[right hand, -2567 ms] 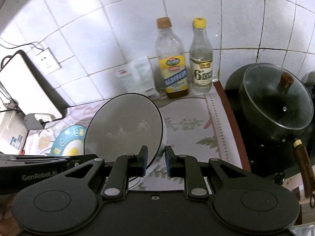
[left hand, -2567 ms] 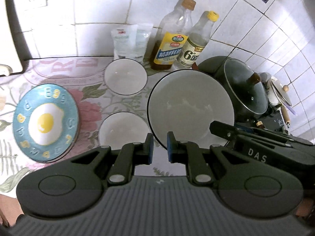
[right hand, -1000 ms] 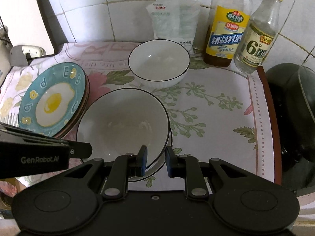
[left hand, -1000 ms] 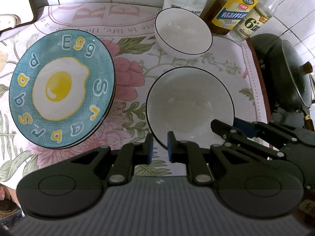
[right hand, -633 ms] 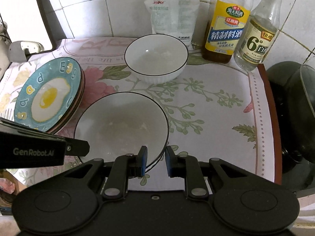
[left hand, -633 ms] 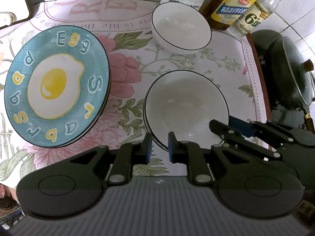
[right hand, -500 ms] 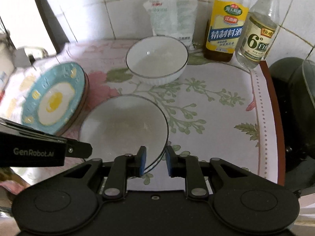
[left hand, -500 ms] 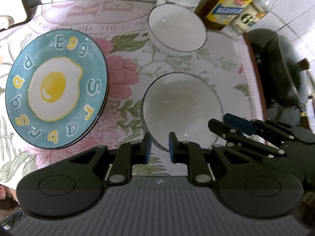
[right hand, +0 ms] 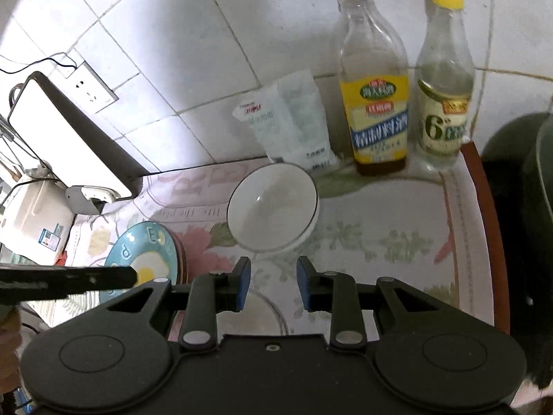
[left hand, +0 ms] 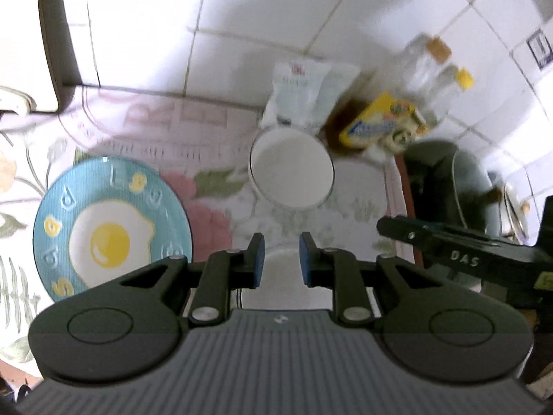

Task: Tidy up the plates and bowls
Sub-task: 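Move to the next white bowl and close both grippers on its rim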

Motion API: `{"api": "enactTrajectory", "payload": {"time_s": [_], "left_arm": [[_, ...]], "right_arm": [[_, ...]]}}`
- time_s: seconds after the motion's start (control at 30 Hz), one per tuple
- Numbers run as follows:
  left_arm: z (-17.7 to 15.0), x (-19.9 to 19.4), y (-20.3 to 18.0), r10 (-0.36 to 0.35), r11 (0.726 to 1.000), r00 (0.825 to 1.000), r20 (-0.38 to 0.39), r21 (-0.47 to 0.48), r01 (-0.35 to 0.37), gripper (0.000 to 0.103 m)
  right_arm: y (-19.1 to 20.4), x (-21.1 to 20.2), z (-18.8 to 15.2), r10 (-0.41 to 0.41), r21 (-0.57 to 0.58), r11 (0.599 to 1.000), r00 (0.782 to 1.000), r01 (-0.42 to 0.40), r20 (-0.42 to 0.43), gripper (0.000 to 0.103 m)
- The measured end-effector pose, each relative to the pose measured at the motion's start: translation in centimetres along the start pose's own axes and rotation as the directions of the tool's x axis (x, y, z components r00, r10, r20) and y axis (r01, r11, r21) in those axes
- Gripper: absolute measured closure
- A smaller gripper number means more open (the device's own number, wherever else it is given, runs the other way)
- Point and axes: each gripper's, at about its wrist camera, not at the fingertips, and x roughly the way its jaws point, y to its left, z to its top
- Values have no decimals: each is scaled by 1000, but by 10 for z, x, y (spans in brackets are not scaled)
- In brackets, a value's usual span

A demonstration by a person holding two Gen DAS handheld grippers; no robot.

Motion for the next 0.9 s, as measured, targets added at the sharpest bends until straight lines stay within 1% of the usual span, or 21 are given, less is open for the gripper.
{"api": "enactTrajectory", "payload": {"time_s": [0.1,0.17,0.2,0.23,0.3,0.43,0.5,0.57,0.63,0.67,0.73,0.83,0.9], "left_arm": [[10,1,3,-8,999,1000,17,-41,9,82],[16,4,3,5,1000,999,38,-30,-3,78],[18,7,4,16,1000,999,47,-20,-15,78],[22,12,4,30,999,998,52,-17,-29,77],[26,24,5,52,999,998,45,-18,-52,77],[31,55,5,53,998,997,53,-25,-52,76],[34,73,4,75,997,996,41,-31,-74,76],[41,91,4,94,996,995,26,-3,-94,76],[47,106,6,133,991,991,12,16,-134,76],[48,111,7,153,988,988,7,8,-153,76],[47,121,9,153,988,988,1,2,-153,76],[46,138,13,180,984,983,-39,8,-180,76],[44,147,15,187,982,982,-38,12,-187,78]], "right_arm": [[-4,12,14,-6,-16,1000,1000,6,-20,69],[-5,17,23,5,-34,999,999,-6,-33,69],[-6,21,28,11,-45,999,999,-13,-40,66],[-8,26,32,9,-54,998,999,-11,-48,64],[-12,37,40,0,-69,998,998,-4,-63,64],[-20,62,50,2,-84,996,996,-10,-94,64],[-23,74,53,-6,-98,995,994,-4,-107,64],[-26,86,55,-8,-96,995,993,-4,-118,64],[-30,97,57,-8,-85,996,992,-2,-125,64],[-31,102,57,-12,-85,996,991,1,-131,64],[-31,111,57,-23,-89,996,990,11,-137,64],[-34,123,57,-20,-64,998,988,10,-152,64],[-36,129,55,-15,-44,999,988,9,-153,64]]}}
